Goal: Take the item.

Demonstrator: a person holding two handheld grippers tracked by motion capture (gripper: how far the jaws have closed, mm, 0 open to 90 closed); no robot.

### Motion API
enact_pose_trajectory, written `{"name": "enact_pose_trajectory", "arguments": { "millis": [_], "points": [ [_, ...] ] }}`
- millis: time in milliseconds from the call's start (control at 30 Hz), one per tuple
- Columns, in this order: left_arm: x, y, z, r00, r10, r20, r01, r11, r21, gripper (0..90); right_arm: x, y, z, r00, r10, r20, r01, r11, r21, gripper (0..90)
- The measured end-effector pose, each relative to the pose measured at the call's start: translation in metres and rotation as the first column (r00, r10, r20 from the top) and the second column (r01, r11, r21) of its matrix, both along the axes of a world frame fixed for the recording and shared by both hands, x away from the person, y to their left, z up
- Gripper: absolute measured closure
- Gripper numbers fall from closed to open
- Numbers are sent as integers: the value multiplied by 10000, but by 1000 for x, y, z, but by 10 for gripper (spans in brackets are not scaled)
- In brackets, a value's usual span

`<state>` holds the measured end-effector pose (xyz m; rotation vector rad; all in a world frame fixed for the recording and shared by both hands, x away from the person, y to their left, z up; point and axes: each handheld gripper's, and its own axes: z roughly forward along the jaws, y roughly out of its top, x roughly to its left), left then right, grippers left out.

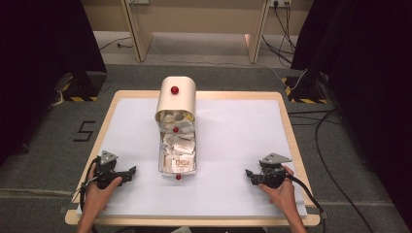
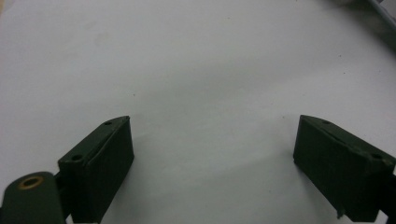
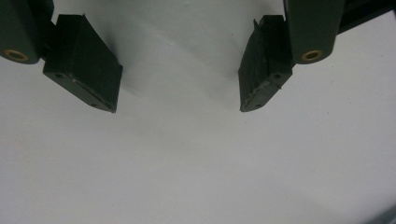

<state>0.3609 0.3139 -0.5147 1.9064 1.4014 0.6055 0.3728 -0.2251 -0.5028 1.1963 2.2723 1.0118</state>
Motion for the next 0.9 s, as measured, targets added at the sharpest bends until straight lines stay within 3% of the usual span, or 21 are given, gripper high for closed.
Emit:
{"name": "enact_pose_trajectory", "arguments": {
  "millis": [900],
  "points": [
    [0,0,0,10000,-2,-1,2,10000,-3,112,1,1,1,10000,-44,-25,44,10000,-58,311]
  ]
}}
